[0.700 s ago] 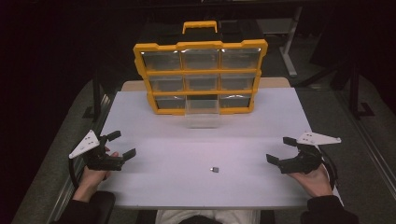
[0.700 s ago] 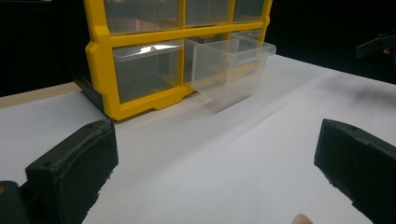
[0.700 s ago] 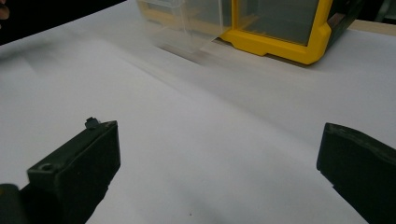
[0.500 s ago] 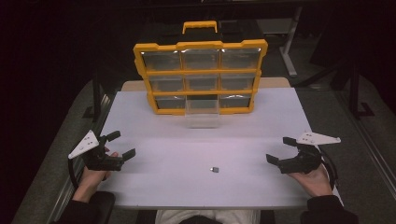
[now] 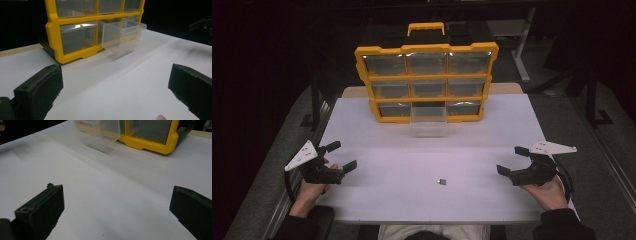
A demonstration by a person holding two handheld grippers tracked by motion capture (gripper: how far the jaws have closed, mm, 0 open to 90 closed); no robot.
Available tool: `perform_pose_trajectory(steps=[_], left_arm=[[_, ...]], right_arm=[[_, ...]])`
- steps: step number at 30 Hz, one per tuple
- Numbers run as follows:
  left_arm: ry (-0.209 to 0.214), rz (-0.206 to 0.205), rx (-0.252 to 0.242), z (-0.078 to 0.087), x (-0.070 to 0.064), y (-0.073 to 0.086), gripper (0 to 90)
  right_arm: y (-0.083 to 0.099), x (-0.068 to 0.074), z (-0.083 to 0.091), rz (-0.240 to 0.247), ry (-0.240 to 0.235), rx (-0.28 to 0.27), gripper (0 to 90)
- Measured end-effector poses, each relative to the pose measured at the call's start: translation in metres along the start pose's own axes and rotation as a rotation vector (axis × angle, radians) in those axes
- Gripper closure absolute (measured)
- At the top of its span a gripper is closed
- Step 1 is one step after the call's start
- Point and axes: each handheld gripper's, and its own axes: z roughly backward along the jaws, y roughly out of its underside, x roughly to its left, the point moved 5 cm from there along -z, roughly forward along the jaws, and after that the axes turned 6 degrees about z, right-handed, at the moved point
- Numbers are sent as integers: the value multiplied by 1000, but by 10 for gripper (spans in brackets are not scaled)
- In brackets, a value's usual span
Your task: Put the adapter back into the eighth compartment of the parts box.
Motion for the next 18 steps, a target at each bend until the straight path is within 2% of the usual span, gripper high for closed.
perform_pose_trajectory(steps=[7,18], left_arm=[[3,3,2,0,0,0,0],[9,11,-3,-1,0,0,0]], right_arm=[[-1,-1,0,-3,5,10,0],[-6,5,-8,13,-18,45,0]])
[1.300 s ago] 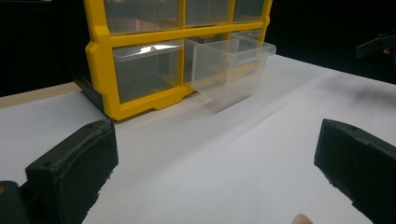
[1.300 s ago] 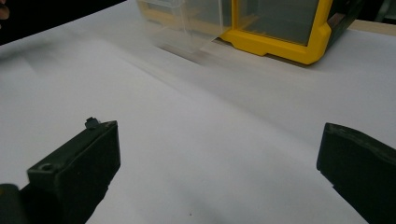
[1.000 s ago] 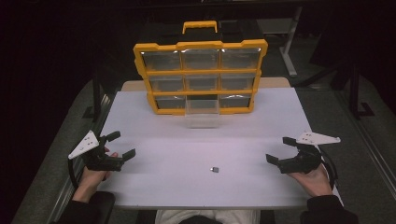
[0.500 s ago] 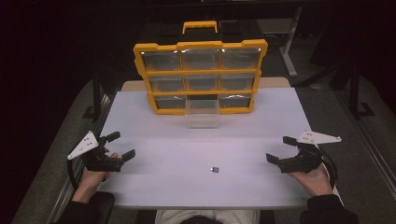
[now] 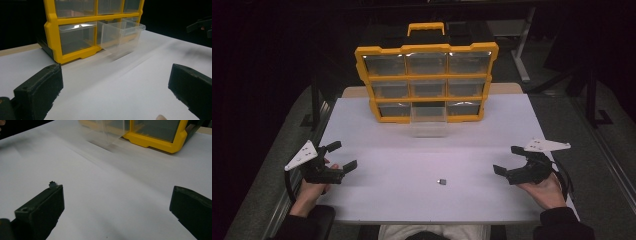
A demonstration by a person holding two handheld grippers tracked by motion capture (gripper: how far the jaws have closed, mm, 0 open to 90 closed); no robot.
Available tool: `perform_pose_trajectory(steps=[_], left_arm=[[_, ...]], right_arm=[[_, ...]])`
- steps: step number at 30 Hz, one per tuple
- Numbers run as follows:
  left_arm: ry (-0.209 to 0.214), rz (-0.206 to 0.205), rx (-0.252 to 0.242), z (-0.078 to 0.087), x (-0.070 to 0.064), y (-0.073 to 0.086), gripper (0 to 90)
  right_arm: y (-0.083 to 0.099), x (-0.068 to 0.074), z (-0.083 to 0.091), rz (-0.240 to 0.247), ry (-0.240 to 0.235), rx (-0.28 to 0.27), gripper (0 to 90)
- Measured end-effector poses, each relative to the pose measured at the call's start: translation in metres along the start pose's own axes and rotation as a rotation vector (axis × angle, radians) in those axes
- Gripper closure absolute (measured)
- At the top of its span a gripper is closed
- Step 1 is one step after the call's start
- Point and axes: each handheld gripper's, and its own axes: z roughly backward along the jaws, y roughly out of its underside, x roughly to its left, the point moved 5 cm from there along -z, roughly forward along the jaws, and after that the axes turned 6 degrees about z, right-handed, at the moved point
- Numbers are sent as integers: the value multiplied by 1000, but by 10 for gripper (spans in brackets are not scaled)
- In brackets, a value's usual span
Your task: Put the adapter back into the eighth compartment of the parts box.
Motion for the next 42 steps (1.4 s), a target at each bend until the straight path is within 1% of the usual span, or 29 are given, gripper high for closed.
perform_pose_trajectory(steps=[8,10,11,13,19,42], left_arm=[[1,3,-2,0,0,0,0],[2,3,-4,0,0,0,0],[2,3,-4,0,0,0,0],[3,3,-5,0,0,0,0],[3,4,-4,0,0,0,0],[3,1,-7,0,0,0,0]], right_arm=[[-9,4,-3,29,-14,23,0],[-14,8,-5,46,-23,37,0],[-14,8,-5,46,-23,37,0],[-18,12,-6,62,-34,43,0],[-24,15,-9,85,-49,63,0],[-39,24,-18,138,-91,111,0]])
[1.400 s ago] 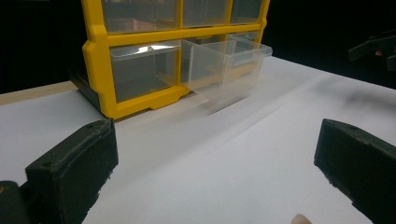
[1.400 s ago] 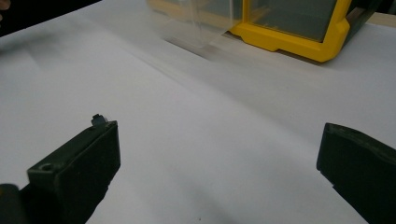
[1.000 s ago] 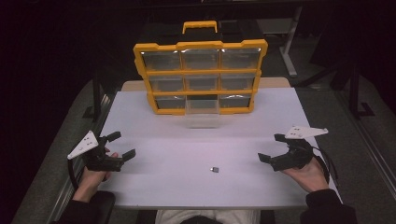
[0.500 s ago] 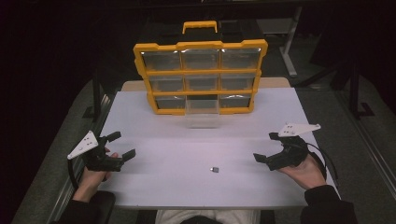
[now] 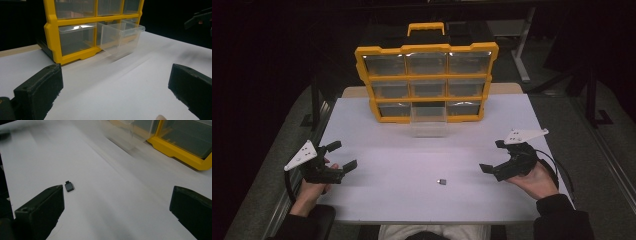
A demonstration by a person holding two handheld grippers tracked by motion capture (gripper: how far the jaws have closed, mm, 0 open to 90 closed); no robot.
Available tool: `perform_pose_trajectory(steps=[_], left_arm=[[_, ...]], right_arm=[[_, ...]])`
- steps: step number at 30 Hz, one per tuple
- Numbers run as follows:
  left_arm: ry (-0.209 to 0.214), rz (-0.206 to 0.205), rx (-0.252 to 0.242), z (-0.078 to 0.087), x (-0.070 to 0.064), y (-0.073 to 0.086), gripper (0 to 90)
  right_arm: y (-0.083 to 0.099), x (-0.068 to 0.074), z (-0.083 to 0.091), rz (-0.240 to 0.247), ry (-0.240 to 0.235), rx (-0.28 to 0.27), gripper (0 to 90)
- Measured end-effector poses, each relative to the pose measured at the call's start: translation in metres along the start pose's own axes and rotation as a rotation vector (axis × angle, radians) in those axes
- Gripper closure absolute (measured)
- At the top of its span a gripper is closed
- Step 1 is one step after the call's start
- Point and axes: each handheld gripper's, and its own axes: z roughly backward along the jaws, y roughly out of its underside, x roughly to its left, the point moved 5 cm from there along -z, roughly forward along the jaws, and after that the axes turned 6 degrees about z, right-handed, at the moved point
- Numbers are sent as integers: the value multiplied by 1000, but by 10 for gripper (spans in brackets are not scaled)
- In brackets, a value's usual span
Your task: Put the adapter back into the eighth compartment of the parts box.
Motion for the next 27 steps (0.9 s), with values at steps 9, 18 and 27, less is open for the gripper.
perform_pose_trajectory(steps=[9,18,27], left_arm=[[-2,-1,1,0,0,0,0],[-2,-3,4,0,-1,1,0],[-2,-5,6,1,-1,1,0]], right_arm=[[-7,3,-6,22,-23,22,0],[-15,5,-12,43,-42,40,0],[-22,9,-19,63,-63,57,0]])
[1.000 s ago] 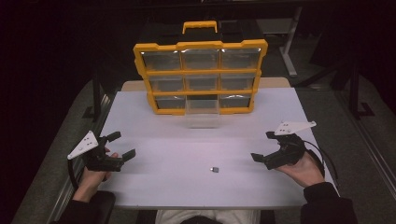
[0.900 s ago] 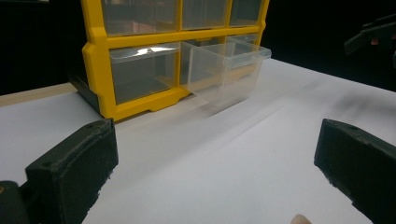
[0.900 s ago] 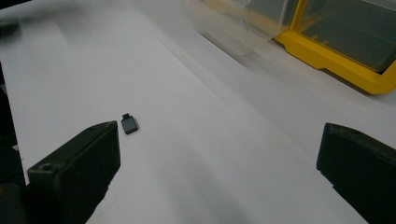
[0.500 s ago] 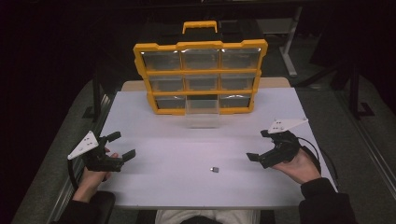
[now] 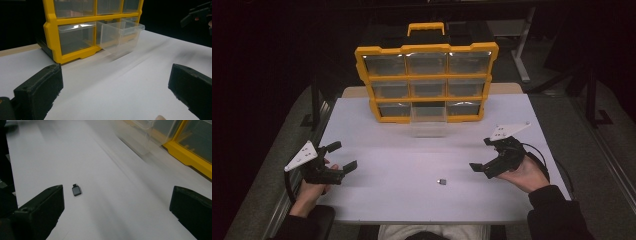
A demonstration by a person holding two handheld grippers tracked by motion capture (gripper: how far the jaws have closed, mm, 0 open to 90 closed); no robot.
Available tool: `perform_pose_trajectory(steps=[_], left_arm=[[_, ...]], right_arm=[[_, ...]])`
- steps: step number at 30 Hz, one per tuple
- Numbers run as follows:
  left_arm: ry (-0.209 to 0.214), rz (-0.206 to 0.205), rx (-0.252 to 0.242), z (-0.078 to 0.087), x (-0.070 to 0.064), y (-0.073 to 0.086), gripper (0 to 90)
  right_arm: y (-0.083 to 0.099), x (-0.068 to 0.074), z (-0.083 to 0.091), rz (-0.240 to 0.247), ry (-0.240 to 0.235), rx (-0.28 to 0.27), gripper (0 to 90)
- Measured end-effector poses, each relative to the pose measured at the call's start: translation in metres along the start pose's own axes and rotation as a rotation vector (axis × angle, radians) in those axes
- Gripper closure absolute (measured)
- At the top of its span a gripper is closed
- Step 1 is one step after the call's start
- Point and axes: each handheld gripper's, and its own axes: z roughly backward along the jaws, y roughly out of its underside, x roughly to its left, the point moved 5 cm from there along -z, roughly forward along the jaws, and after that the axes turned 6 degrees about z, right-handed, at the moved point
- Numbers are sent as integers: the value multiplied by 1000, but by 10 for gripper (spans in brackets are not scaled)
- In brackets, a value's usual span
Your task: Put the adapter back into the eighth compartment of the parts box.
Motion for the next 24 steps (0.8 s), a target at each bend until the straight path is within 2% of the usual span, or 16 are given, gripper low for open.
perform_pose_trajectory(steps=[24], left_arm=[[2,0,-2,0,-1,0,0]], right_arm=[[-11,7,-21,39,-53,57,0]])
